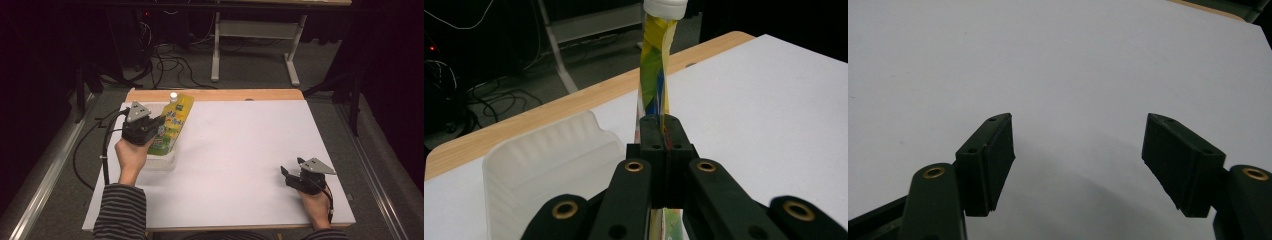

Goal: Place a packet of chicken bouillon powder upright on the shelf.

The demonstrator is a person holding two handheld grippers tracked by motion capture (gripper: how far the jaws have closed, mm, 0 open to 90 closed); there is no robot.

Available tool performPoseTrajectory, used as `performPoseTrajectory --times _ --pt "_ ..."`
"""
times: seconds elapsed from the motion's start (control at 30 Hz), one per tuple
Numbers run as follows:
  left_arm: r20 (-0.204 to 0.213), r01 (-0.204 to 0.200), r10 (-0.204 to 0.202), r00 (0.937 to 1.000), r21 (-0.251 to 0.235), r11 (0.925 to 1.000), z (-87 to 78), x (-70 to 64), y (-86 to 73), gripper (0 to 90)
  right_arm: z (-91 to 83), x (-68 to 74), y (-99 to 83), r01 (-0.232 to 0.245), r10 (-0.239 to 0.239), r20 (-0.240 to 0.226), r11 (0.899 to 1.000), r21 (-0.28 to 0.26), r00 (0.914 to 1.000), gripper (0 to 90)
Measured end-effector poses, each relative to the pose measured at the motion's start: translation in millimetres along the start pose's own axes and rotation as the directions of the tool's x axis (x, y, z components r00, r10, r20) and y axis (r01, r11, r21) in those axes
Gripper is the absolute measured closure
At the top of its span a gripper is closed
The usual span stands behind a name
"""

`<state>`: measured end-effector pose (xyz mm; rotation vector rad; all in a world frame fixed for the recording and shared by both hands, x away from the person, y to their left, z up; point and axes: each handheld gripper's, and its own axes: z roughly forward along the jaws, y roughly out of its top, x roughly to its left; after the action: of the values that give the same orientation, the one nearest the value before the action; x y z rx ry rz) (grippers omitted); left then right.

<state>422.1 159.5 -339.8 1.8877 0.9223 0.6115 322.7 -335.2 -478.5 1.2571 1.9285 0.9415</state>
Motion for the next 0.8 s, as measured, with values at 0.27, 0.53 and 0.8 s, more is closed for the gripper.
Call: performPoseTrajectory --times 0.27,0.53,0.8 --pt "0.003 0.011 -0.011 0.9999 0.005 0.9999 1.3 2.9 -10.3 90.0 0.2 0.4 0.1 0.003 -0.003 0.001 1.0 0.006 1.0 29.7" --pt "0.017 -0.01 0.009 0.9998 0.041 0.9991 -7.0 6.5 -16.5 90.0 0.4 0.7 0.3 0.008 -0.008 0.002 1.0 0.011 1.0 29.7" --pt "0.014 -0.004 0.003 0.9999 0.084 0.9965 -13.5 12.2 -17.0 90.0 0.4 0.9 0.2 0.004 -0.004 0.002 1.0 0.009 1.0 29.7"
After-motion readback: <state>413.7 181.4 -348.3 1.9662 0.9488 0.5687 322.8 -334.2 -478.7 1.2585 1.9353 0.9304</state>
